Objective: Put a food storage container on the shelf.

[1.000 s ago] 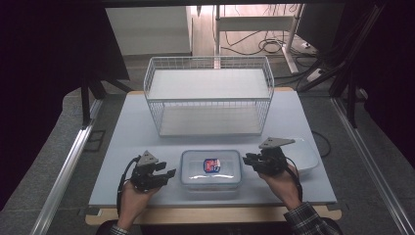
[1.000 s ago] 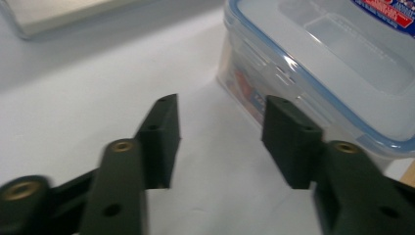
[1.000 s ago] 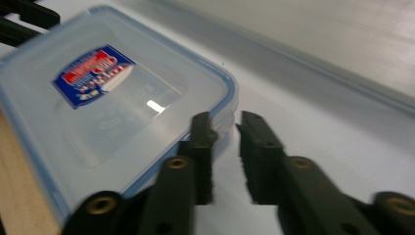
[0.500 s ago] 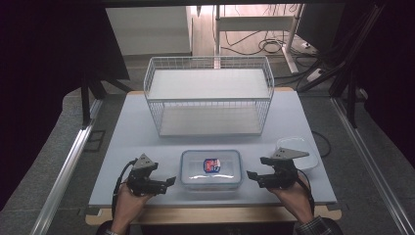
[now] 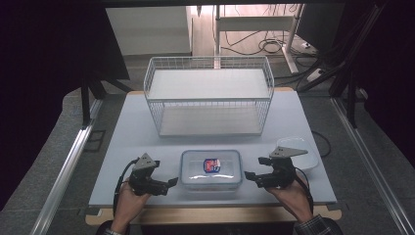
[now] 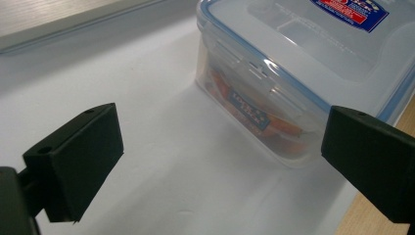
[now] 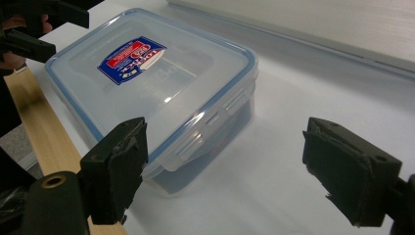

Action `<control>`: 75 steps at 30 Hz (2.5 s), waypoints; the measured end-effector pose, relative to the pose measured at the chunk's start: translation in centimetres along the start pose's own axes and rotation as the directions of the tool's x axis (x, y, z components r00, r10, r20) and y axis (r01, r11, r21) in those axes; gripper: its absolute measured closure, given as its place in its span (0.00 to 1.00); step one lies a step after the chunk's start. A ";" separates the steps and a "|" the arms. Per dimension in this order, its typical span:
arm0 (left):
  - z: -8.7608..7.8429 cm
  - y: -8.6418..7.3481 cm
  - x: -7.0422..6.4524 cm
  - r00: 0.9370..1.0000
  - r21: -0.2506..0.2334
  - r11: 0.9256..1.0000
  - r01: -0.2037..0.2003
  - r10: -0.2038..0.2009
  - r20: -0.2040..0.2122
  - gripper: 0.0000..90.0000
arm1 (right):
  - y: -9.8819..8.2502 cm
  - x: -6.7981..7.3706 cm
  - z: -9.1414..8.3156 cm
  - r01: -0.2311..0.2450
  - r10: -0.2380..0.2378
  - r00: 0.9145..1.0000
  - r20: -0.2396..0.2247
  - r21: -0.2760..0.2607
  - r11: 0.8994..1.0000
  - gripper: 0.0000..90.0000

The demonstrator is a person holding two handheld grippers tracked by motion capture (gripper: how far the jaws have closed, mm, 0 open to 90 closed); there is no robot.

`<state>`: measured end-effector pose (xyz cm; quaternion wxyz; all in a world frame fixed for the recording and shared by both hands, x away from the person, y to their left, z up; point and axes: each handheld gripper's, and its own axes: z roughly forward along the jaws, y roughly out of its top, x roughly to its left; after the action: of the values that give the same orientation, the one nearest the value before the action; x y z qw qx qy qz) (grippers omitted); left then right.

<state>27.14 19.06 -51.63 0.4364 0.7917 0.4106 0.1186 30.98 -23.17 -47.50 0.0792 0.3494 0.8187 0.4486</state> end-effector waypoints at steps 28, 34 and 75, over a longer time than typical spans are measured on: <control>5.1 3.1 0.5 0.924 0.155 0.979 0.129 -0.175 0.340 0.01 | 0.9 -0.9 5.0 -0.116 0.157 0.964 -0.217 0.190 0.975 0.10; 4.5 2.8 0.8 0.900 0.200 0.967 0.159 -0.225 0.373 0.06 | 1.0 -0.7 5.9 -0.156 0.211 0.945 -0.250 0.221 0.963 0.12; -1.0 9.3 0.5 0.941 -0.052 0.981 0.185 -0.161 0.299 0.61 | 6.2 -1.6 -0.2 -0.194 0.178 0.962 -0.205 -0.059 0.979 0.56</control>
<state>32.01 17.44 -43.84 0.5324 0.7433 0.4044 -0.0225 35.18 -22.12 -42.73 -0.0317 0.3750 0.7679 0.5184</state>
